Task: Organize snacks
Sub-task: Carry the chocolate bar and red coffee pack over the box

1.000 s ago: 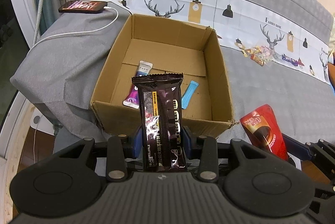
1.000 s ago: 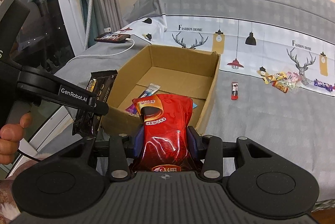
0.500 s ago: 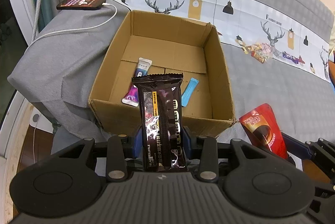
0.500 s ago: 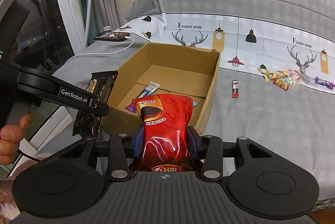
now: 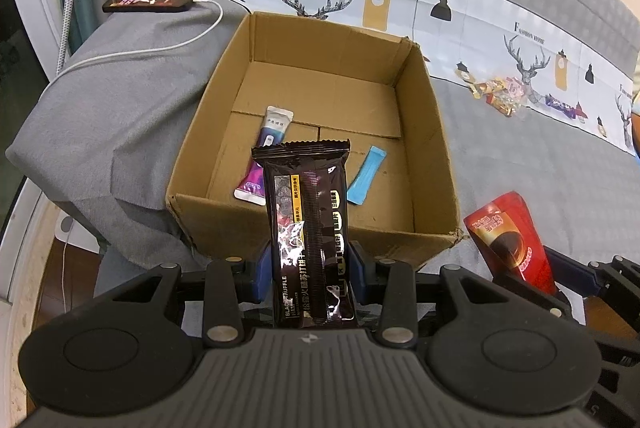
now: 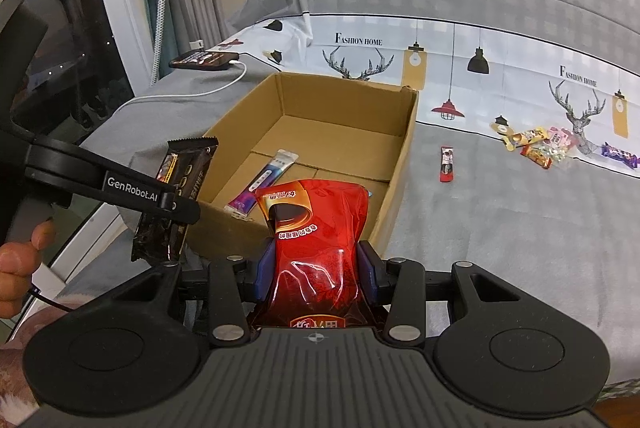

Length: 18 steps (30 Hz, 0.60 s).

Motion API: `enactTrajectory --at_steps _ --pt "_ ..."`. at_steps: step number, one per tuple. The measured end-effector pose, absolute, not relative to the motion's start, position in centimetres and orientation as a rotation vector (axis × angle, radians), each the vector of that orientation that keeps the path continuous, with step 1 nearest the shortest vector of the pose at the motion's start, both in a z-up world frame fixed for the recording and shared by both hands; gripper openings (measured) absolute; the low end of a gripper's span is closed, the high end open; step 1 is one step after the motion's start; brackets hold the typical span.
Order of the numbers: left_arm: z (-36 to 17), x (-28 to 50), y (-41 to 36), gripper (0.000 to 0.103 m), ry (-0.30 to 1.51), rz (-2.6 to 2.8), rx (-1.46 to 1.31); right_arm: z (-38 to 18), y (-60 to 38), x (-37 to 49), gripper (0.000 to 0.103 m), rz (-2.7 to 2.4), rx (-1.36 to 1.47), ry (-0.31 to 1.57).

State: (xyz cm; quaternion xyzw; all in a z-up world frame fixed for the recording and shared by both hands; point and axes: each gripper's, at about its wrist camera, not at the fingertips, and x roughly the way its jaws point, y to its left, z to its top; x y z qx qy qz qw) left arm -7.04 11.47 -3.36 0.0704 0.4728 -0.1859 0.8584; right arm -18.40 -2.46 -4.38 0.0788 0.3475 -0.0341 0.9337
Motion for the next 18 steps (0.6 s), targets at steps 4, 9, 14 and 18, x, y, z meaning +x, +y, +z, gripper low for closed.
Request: enactTrajectory --at_steps 4,9,14,18 --pt "-3.6 -6.1 11.5 0.043 1.002 -0.393 0.142 -4.5 -2.3 -17.7 0.045 -0.073 0.152 0.719" --pt "-3.3 -4.0 12.0 0.043 0.995 -0.372 0.117 -4.4 -2.2 -16.6 0.045 -0.085 0.149 0.721" --pt "-2.4 -1.6 12.0 0.043 0.971 -0.359 0.093 -4.1 -2.7 -14.4 0.045 -0.091 0.161 0.71" --pt "-2.0 0.4 11.5 0.043 0.952 -0.354 0.101 -4.2 -3.4 -11.8 0.046 -0.091 0.168 0.706"
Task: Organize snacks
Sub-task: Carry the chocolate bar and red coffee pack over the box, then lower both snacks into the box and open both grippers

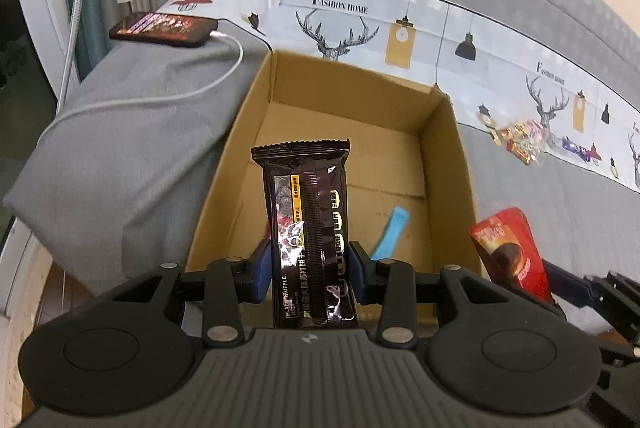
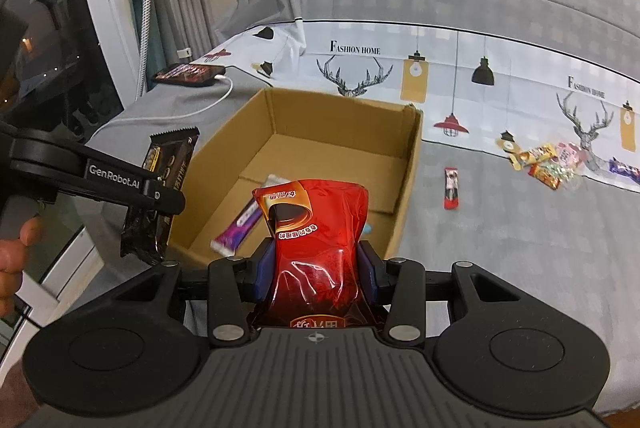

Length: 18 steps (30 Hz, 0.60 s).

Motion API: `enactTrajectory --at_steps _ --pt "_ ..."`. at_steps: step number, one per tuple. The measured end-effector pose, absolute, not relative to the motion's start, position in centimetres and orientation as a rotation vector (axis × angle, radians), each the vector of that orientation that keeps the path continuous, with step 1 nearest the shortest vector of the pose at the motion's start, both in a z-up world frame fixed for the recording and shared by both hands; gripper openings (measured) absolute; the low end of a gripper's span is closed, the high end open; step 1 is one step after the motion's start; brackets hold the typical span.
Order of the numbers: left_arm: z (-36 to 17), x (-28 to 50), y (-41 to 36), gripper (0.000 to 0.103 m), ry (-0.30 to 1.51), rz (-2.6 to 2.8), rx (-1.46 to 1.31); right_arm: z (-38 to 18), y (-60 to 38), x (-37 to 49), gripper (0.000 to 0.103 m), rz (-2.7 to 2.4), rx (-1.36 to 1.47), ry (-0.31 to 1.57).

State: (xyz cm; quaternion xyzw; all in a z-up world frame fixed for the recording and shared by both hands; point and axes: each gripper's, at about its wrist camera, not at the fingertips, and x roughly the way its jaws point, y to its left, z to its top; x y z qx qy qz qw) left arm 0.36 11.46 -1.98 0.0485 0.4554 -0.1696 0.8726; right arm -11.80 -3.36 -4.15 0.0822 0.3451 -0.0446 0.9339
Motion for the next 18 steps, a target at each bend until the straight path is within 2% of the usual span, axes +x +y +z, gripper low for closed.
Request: enactTrajectory --at_steps 8,18 --pt "-3.9 5.0 9.9 0.043 1.012 -0.35 0.136 -5.0 -4.7 -5.7 0.046 -0.079 0.176 0.698" --pt "-7.7 9.6 8.0 0.043 1.069 -0.329 0.178 -8.8 -6.0 -0.4 0.046 -0.085 0.23 0.794"
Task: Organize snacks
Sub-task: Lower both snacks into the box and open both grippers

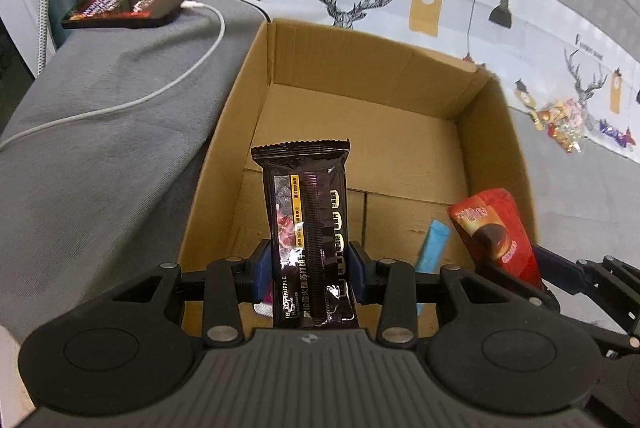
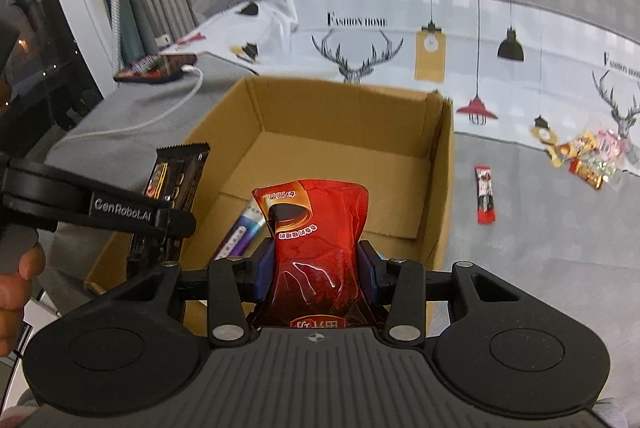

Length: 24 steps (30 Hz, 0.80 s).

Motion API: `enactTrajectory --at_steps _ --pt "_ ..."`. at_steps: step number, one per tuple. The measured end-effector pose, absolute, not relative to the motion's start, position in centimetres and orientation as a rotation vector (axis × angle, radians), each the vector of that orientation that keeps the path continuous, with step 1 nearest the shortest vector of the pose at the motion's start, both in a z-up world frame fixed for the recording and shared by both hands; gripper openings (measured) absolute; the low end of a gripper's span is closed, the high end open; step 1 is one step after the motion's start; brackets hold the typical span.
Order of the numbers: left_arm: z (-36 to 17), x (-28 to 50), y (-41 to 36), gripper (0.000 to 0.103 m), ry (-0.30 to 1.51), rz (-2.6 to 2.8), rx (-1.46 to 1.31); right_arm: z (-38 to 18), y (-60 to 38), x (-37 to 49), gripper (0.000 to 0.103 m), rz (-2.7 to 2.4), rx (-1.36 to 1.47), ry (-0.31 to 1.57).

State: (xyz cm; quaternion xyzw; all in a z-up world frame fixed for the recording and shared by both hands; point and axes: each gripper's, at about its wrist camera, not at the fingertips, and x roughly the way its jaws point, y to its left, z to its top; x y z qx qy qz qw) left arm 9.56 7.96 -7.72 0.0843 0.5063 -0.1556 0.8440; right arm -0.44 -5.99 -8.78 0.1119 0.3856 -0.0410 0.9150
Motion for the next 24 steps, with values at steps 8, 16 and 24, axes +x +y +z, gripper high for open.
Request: enactTrajectory --at_steps 8,16,24 --pt "-10.1 11.8 7.2 0.043 1.093 -0.31 0.22 -11.4 -6.5 2.1 0.046 -0.09 0.242 0.855" --pt "-10.6 12.5 6.4 0.078 1.05 -0.27 0.26 -12.5 -7.0 3.7 0.048 -0.098 0.247 0.863" --pt "-9.4 11.1 6.4 0.103 0.996 -0.257 0.332 -11.2 -7.4 2.7 0.076 -0.116 0.22 0.832"
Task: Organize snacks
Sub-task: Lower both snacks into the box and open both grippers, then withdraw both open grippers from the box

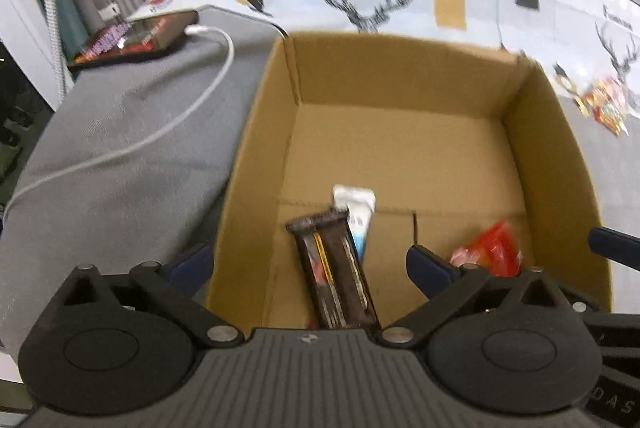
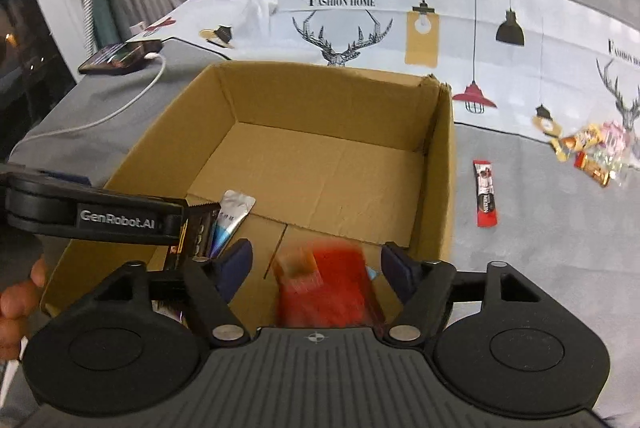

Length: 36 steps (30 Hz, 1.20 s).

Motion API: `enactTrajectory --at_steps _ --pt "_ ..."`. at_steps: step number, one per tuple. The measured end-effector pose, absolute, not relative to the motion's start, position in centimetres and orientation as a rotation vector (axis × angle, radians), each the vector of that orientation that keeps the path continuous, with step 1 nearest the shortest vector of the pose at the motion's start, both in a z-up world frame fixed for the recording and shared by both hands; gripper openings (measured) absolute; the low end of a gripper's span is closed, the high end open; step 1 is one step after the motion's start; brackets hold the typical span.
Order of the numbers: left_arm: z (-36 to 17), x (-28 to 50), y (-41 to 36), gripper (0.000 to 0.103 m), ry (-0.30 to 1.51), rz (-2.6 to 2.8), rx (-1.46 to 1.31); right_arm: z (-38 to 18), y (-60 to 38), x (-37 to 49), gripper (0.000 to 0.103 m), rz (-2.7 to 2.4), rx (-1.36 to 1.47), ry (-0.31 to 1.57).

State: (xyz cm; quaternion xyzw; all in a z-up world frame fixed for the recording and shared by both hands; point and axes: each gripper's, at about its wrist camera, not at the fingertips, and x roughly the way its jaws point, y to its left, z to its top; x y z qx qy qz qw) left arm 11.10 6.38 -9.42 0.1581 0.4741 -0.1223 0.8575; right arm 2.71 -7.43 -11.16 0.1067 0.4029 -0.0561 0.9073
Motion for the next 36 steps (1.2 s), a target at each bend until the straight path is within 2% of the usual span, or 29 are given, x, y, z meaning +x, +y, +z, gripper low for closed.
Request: enactTrajectory --at_steps 11,25,36 --pt "-7.3 2.8 9.2 0.103 1.047 -0.322 0.276 -8.3 -4.1 -4.7 0.084 -0.092 0.223 0.855" --pt "-4.0 -4.7 13.0 0.103 0.968 -0.265 0.251 -4.7 -0.5 -13.0 0.099 -0.072 0.11 0.755" --pt "-2.5 -8.3 12.9 0.103 0.908 -0.288 0.274 -3.6 -0.2 -16.3 0.101 -0.076 0.129 0.701"
